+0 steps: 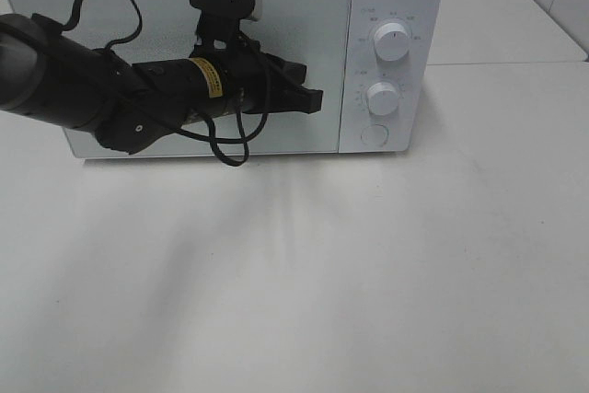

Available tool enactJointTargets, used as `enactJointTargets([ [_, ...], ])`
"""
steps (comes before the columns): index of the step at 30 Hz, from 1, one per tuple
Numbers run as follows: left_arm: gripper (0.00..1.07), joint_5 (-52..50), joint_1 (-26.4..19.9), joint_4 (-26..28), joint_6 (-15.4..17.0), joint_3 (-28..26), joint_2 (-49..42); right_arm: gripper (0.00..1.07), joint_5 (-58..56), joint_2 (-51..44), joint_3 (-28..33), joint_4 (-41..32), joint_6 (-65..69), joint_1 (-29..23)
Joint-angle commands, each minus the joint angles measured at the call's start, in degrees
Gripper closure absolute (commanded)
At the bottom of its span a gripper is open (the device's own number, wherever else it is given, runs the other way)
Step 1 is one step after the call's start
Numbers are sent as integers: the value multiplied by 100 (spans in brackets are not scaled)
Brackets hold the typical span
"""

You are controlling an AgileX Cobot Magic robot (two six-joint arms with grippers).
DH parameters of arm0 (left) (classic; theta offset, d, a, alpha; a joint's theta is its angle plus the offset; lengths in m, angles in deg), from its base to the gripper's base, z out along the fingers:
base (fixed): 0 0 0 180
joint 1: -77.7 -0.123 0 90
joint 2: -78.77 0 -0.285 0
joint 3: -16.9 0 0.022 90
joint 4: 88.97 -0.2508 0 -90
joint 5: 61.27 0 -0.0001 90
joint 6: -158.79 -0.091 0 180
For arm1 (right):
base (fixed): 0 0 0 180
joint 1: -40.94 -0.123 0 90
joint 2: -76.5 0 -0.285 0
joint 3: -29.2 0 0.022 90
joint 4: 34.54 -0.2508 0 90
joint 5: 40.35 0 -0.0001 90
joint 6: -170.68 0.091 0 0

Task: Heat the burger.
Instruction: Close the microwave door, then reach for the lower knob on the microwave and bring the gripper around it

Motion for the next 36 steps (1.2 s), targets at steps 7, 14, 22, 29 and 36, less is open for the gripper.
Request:
enactJointTargets([
  [7, 107, 1318, 418, 63, -17, -115, -567, 32, 29, -155, 17, 6, -63, 17],
  [14, 89, 2813, 968, -74, -17, 11, -991, 32, 29, -155, 17, 6, -63, 17],
  [22, 4, 4360, 1696, 206, -17, 0, -1346, 32, 29, -155, 17, 6, -63, 17],
  [29, 6, 5752, 2143, 458, -17, -6, -1604, 32, 29, -155, 17, 6, -63, 17],
  [36, 6, 7065, 2206, 739, -17, -6, -1874, 32, 29, -155, 17, 6, -63, 17],
])
